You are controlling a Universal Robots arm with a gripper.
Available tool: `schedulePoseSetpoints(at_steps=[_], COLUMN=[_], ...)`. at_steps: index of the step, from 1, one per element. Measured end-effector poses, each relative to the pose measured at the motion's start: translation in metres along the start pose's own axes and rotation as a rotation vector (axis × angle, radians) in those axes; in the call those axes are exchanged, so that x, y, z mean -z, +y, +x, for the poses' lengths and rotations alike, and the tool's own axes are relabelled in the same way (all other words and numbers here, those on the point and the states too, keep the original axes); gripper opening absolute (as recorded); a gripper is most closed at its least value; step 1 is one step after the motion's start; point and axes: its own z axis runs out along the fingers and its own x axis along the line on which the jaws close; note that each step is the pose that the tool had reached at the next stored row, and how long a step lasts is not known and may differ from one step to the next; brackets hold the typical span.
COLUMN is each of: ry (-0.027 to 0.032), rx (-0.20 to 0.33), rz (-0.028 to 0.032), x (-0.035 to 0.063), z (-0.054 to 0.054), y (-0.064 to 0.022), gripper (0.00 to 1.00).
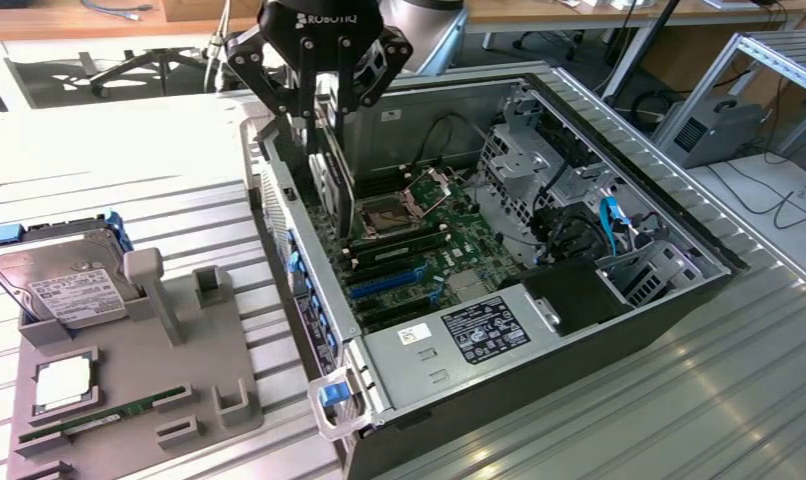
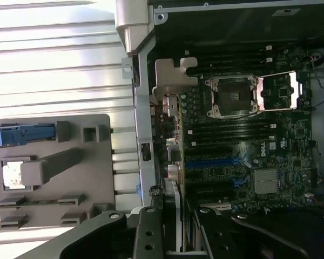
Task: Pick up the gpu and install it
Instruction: 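Pick up the gpu and move the gpu toward the slot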
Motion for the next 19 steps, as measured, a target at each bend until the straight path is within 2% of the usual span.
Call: schedulePoseSetpoints(at_steps=[19], ry=[-0.0006], rx=[0.000], rz=[0.0081], x=[-0.0009], z=[-0.031], y=[0.0043], gripper=[0.27])
